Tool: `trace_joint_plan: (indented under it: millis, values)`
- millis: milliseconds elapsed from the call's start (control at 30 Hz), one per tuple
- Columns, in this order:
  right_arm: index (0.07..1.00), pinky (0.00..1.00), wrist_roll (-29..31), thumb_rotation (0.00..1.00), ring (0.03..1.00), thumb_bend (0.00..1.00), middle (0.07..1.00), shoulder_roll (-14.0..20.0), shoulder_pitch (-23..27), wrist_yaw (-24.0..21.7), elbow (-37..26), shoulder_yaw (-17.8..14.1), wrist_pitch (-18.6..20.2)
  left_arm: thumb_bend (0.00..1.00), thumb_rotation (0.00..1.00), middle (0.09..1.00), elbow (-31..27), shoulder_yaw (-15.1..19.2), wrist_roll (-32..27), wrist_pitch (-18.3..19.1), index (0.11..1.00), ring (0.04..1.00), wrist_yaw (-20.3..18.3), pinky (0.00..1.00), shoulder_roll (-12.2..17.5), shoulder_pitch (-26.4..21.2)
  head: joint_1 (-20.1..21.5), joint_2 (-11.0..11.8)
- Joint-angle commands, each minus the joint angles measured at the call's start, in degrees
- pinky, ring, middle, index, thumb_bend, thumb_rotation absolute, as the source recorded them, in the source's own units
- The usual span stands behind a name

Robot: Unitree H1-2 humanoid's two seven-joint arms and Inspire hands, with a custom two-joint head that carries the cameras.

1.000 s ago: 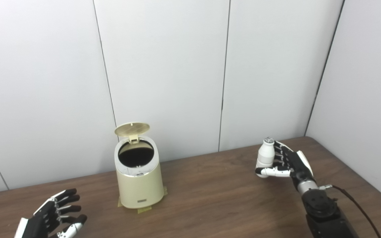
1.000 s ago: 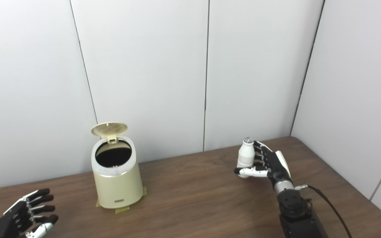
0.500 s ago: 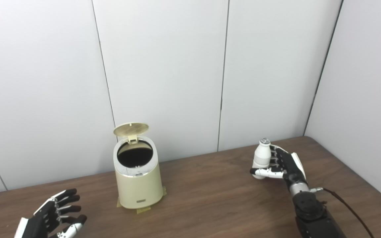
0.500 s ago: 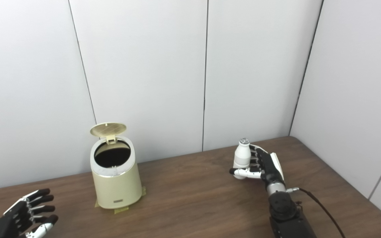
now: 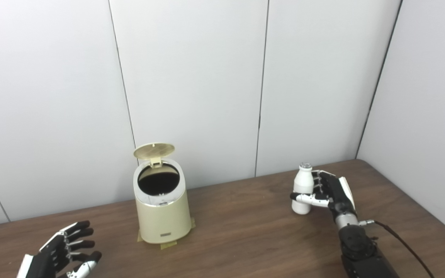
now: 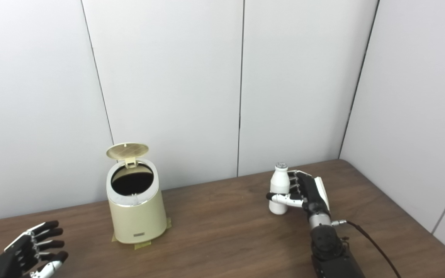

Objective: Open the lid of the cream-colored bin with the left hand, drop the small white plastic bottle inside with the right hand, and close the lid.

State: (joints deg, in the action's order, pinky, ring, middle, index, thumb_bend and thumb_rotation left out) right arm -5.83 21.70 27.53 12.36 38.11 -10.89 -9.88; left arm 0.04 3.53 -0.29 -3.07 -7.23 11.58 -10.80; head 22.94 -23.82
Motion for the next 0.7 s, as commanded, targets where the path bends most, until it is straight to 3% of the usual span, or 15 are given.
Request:
trace_joint_plan:
  millis: [0, 133, 233, 433, 533, 667]
  values:
    - [0.564, 0.35, -0.48, 0.00, 0.372, 0.51, 0.484, 1.08, 1.81, 1.37, -4.39, -0.27, -3.23, 0.53, 0.00, 0.752, -1.22, -0.09, 0.58, -1.48, 0.789, 0.675, 0.50, 0.56, 0.53, -1.84, -0.18, -0.10]
    - [0.565, 0.34, -3.17, 0.00, 0.369, 0.51, 0.480, -0.05, 0.77, 2.40, -13.94, 0.45, 1.48, 0.53, 0.00, 0.752, -0.78, -0.22, 0.49, -1.79, 0.789, 0.673, 0.38, 0.56, 0.44, -1.97, -0.54, 0.00]
    - [0.557, 0.34, -5.51, 0.00, 0.375, 0.51, 0.491, -0.29, 0.80, 1.48, -19.59, 2.34, 0.59, 0.54, 0.00, 0.755, -0.34, -0.34, 0.58, -1.68, 0.792, 0.679, 0.61, 0.57, 0.22, -2.08, -1.03, 0.12]
    - [0.551, 0.35, -5.71, 0.00, 0.384, 0.51, 0.491, -2.03, 2.61, -4.33, -31.62, 6.48, 7.69, 0.53, 0.00, 0.758, 1.66, -0.81, 0.83, -3.43, 0.792, 0.677, 0.59, 0.57, 0.08, -2.62, -2.46, 0.58]
    - [0.555, 0.33, -8.29, 0.00, 0.377, 0.51, 0.478, -2.88, 4.47, -5.69, -34.84, 8.73, 11.13, 0.54, 0.00, 0.750, 2.52, -1.05, 1.05, -3.89, 0.789, 0.665, 0.92, 0.56, -0.25, -2.86, -3.68, 0.81]
    - [0.557, 0.33, -9.60, 0.00, 0.379, 0.51, 0.474, -3.95, 6.99, -7.07, -34.90, 10.61, 11.79, 0.57, 0.00, 0.746, 3.17, -1.33, 1.48, -3.96, 0.779, 0.665, 1.41, 0.58, -0.90, -2.88, -6.02, 1.02]
